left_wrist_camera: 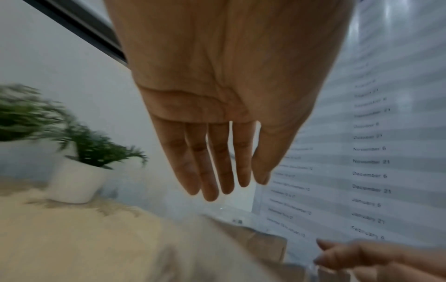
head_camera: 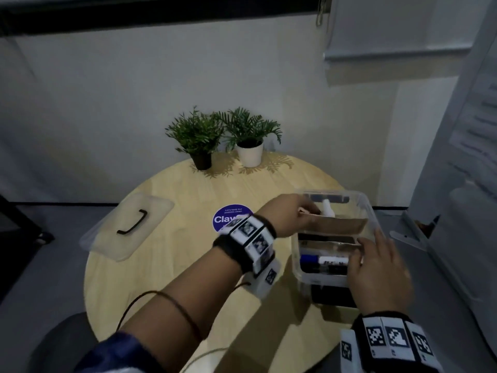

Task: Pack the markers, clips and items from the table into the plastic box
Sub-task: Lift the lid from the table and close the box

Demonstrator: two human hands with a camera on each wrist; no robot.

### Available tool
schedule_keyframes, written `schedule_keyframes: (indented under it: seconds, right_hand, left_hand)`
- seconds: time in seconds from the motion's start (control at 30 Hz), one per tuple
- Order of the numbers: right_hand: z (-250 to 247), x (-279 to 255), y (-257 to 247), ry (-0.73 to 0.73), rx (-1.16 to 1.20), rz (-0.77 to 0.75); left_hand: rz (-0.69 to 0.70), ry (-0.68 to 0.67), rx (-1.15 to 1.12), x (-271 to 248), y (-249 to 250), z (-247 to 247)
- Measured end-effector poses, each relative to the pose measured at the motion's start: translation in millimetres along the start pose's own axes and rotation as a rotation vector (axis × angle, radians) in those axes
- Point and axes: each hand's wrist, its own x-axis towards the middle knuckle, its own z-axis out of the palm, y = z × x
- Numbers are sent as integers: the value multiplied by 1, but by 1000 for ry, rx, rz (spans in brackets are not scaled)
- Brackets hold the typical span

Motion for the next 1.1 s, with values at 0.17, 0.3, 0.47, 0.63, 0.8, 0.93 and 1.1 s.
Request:
schedule_keyframes:
  seconds: [0.17, 0.3, 0.47, 0.63, 0.8, 0.93, 1.1]
  right_hand:
    - [-4, 0, -9, 3, -31, 16]
    - [8, -11, -69, 124, 22, -283]
    - [95, -52, -201, -316, 350, -585]
    - [184, -85, -317, -729, 430, -545]
    - [220, -101, -369, -814, 432, -411]
    - [234, -110, -393, -900, 448, -350]
    - [242, -112, -401, -919, 622, -219]
  left_hand:
    - [-262, 53, 13, -109, -104, -15]
    - [-546, 164, 76, -180, -191, -49]
    - [-904, 279, 193, -213, -301, -89]
    - [-1102, 288, 192, -217, -371, -105]
    - [-1137, 315, 132, -218, -430, -112]
    - [-1107, 273, -37, -217, -466, -115]
    - [-1122, 416, -172, -212, -471, -108]
